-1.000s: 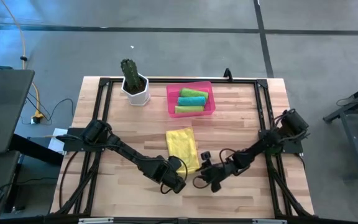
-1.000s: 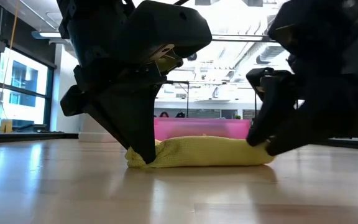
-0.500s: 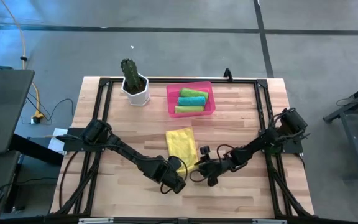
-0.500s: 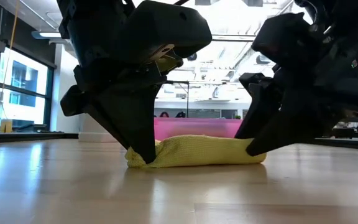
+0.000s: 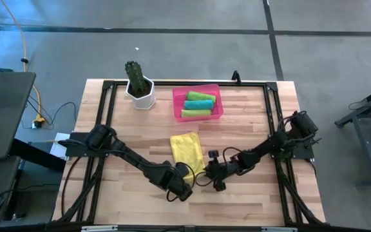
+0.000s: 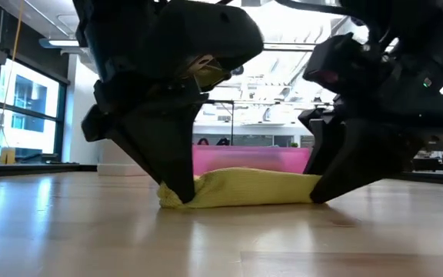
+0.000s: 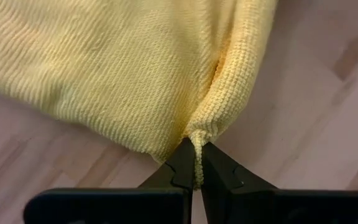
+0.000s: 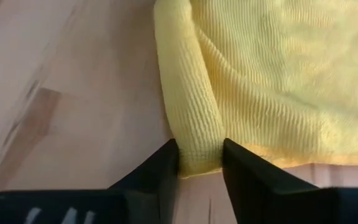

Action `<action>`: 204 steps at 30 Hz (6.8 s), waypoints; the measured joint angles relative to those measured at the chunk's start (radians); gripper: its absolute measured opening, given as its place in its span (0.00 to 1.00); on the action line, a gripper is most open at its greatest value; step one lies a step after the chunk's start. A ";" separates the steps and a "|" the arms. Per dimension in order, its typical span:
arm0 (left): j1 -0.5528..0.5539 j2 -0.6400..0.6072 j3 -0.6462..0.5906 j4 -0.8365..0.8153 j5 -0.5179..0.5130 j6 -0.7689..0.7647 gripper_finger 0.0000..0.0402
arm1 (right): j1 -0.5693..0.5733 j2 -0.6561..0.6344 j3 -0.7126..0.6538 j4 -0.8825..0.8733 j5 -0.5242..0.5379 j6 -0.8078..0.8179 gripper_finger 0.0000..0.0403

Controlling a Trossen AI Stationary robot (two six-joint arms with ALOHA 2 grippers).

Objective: Roll microfiber towels into tight, uniform cylinder then place into a basket
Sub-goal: Roll the yellow microfiber cloth

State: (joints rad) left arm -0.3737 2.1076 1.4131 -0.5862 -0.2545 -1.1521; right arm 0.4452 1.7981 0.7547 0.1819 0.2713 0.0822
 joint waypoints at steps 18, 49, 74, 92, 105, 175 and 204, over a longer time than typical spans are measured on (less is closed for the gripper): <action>-0.022 0.006 0.062 -0.054 0.023 0.153 0.19 | -0.021 -0.003 0.003 -0.020 -0.259 0.191 0.01; -0.119 -0.058 0.055 0.071 -0.180 0.792 0.34 | -0.020 0.000 0.000 -0.027 -0.264 0.233 0.00; -0.045 0.044 0.057 -0.009 -0.176 0.822 0.44 | -0.020 0.000 0.000 -0.015 -0.264 0.235 0.01; -0.013 0.047 0.057 -0.019 0.018 0.667 0.03 | -0.014 -0.143 -0.004 -0.046 -0.282 0.048 0.33; -0.007 0.047 0.055 -0.002 0.030 0.612 0.01 | 0.176 -0.103 -0.002 0.068 0.000 -0.163 0.36; 0.000 0.009 0.052 0.093 0.234 0.127 0.02 | 0.003 0.014 0.000 0.067 -0.320 0.670 0.01; 0.126 -0.009 0.055 -0.055 0.246 -0.042 0.02 | -0.060 0.008 -0.001 0.072 -0.420 0.844 0.02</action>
State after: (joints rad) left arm -0.2480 2.0990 1.4684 -0.6411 -0.0088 -1.1943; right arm 0.3852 1.8065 0.7536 0.2543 -0.1483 0.9265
